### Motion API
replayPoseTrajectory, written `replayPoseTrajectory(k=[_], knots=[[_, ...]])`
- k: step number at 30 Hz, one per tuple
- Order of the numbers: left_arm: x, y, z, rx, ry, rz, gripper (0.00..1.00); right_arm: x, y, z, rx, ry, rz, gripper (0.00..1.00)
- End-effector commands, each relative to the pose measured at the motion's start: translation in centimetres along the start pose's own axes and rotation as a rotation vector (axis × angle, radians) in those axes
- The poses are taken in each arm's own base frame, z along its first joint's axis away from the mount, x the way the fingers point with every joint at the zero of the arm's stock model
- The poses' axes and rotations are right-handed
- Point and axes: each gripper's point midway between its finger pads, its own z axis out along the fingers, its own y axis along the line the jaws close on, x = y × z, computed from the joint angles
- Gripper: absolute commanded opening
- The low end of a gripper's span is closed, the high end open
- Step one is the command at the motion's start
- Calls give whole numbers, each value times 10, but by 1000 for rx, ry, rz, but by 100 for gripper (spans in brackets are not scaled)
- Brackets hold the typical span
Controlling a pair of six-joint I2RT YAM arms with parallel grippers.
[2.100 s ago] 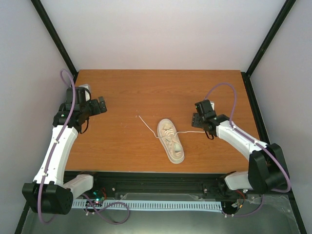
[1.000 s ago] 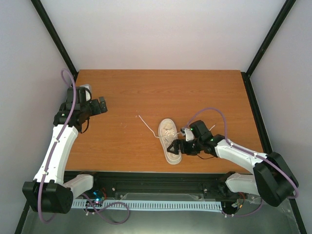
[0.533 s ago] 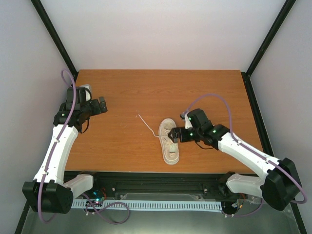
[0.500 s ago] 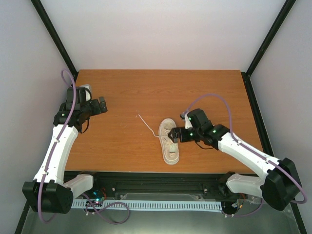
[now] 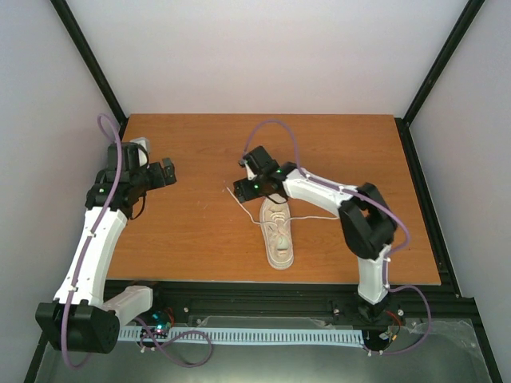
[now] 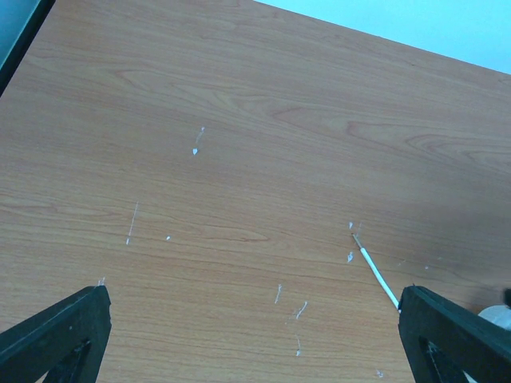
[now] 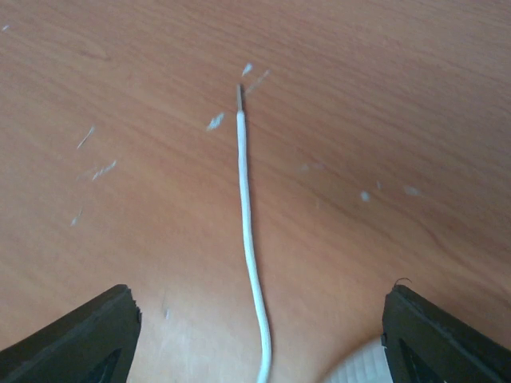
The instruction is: Tie the shoes
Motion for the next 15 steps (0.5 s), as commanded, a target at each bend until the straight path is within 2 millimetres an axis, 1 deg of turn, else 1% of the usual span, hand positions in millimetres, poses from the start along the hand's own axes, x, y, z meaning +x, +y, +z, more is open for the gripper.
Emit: replayPoseTrajectory(k=[1,2,5,8,11,15], knots=[[-16,-5,-12,20,-65,9,100,-15,1,39,28,16,-26,81],[-17,-4,-12,15,-67,9,100,-12,-2,52,42,36,-26,80],[-17,-1,-13,-4,-72,7,100,-13,-7,73,82,50,-39,77],[-17,3,-13,-22,-76,2,100,-10,-9,84,102,66,-52,72],[-17,7,-12,-47,-75,-6,100,-5,-10,92,131,79,-76,71],[-17,9,-11,-57,-74,-13,100,1,-5,100,154,98,-100,68]])
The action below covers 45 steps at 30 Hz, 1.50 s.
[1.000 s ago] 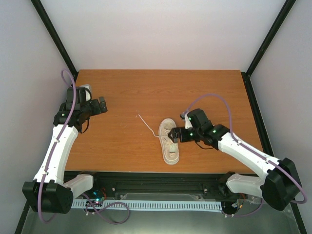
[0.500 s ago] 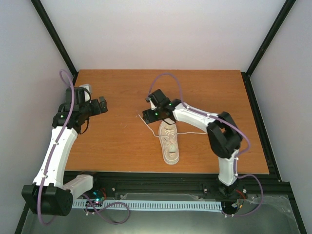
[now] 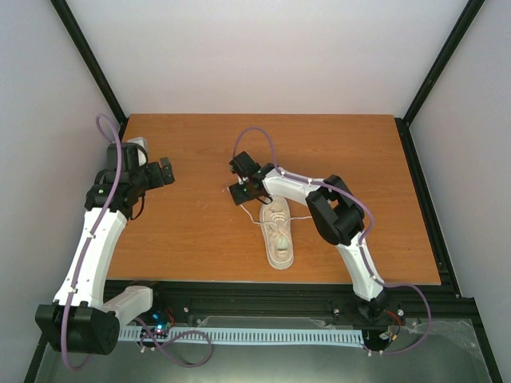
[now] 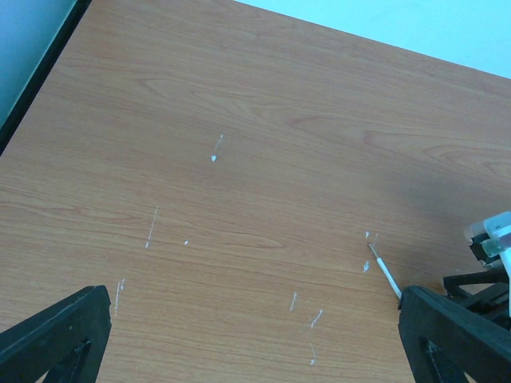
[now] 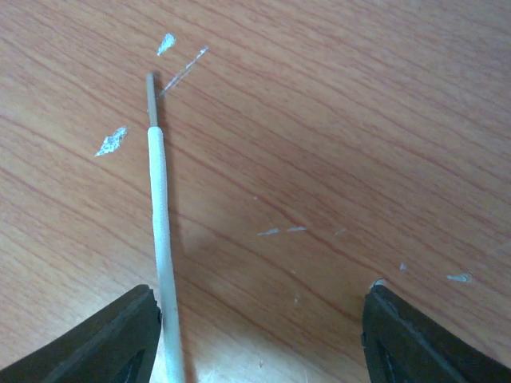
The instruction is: Tie the shoes
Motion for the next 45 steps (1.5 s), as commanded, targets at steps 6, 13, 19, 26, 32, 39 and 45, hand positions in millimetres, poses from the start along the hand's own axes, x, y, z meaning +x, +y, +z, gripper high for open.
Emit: replayPoseTrajectory(k=[6,13,19,26,32,39,45], knots=[[-12,2,-7,-13,-55,-24,100,8,18,16,51,28,-82,54],[-10,1,-5,-5,-40,-24,100,12,24,20,24,44,-74,3],[-7,-9,-5,49,-21,-19,100,-28,23,-33,46,-96,-77,3],[3,-62,-12,286,-17,-135,100,-63,3,-146,54,-317,-20,3],[26,-151,-9,625,-106,-77,100,-41,-35,-199,13,-396,113,3],[98,-266,-1,997,-88,198,99,-20,-63,-238,-141,-490,279,3],[151,-313,26,1029,37,297,94,-14,-71,-261,-167,-548,349,3]])
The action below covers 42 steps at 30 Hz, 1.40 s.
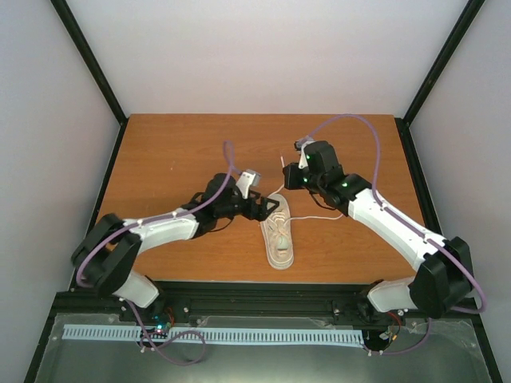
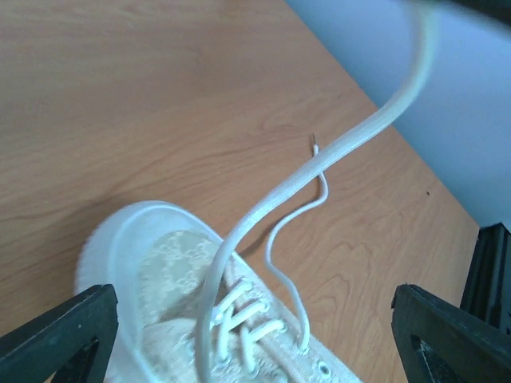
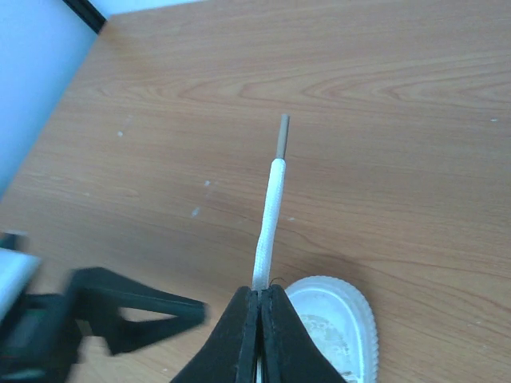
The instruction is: Tie the shoes
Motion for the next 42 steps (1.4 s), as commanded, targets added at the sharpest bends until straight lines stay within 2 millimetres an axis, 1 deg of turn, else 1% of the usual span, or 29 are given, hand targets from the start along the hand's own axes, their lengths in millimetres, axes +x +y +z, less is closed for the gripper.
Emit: replayPoseTrajectory(k=[1,3,6,14,18,20,22,24,27,28,30,32,33,34,35,37,38,39,40,42], knots=[[-21,-29,31,98,-51,98,92,-25,12,-27,-77,-111,69,3],[-13,-25,42,92,-16,79,90,-29,11,-34,-78,-136,73,3],[-6,-30,50,113,7,77,82,-32,9,-42,-71,-152,78,3],[1,-37,57,154,41,58,47,-24,2,-40,-43,-135,89,3],[6,-37,60,166,63,46,31,-27,-2,-44,-28,-152,93,3],[6,-38,59,167,63,44,22,-27,-6,-45,-10,-156,91,3],[5,-39,57,166,64,42,14,-25,-11,-45,15,-154,96,3],[5,-39,56,164,69,35,9,-21,-19,-41,50,-144,107,3],[8,-40,55,166,90,27,1,-7,-37,-32,127,-120,126,3],[11,-39,55,162,100,21,1,-1,-45,-27,153,-108,134,5],[14,-39,55,166,113,18,1,12,-60,-17,194,-78,160,11],[19,-36,56,162,129,18,1,26,-70,-5,210,-37,176,15],[20,-36,57,160,134,18,1,32,-75,1,219,-16,183,19],[21,-34,58,152,139,18,1,39,-81,5,233,7,193,25],[22,-32,59,143,145,18,1,44,-86,9,247,29,202,38],[23,-27,61,118,151,19,1,54,-98,11,287,64,215,59],[23,-26,62,109,151,22,1,58,-104,10,312,74,222,68],[24,-24,62,100,152,23,1,62,-110,7,338,83,228,74],[24,-22,62,90,151,25,1,67,-117,4,361,93,239,77],[25,-18,62,75,151,26,1,79,-131,-4,401,111,276,82]])
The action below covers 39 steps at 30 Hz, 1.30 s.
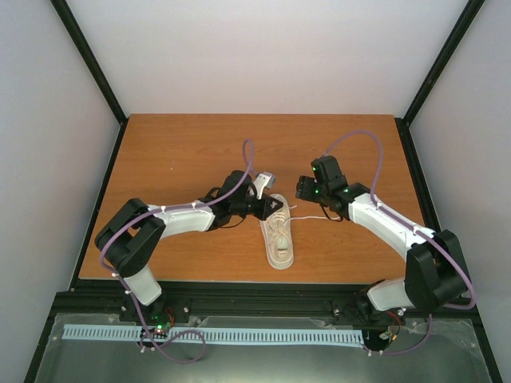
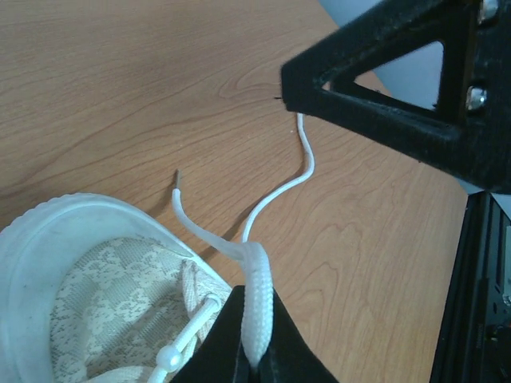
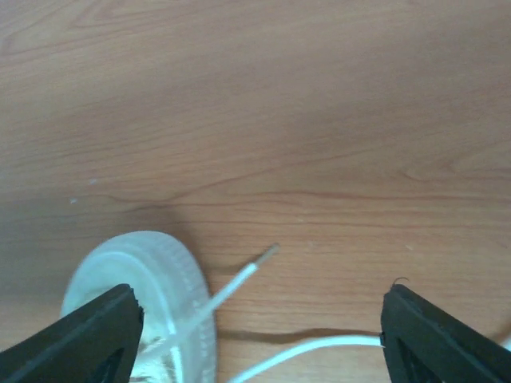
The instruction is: Tie the shoes
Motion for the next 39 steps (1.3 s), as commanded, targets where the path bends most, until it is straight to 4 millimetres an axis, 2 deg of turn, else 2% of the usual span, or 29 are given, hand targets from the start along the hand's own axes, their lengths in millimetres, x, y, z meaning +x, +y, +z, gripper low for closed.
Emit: replayPoseTrajectory(k=[1,6,10,19,24,28,32,35,37,39], knots=[[-4,2,4,-31,-4,30,1,14,-44,-7,115,24,82,83],[3,10,6,-55,3,20,1,42,-95,-13,247,56,189,86],[8,13,6,-58,3,21,1,56,-112,-8,325,91,201,87],[14,17,7,-67,9,34,1,57,-117,24,390,146,202,86],[13,17,5,-72,9,38,1,62,-118,40,400,183,209,83],[12,14,4,-61,9,39,1,68,-118,52,401,206,224,76],[11,12,3,-52,8,44,1,77,-115,61,382,229,252,75],[10,9,2,-44,7,47,1,80,-116,66,377,225,275,65],[10,8,1,-42,6,48,1,81,-116,67,374,218,282,47],[9,7,0,-37,4,52,1,81,-118,67,378,213,287,23]])
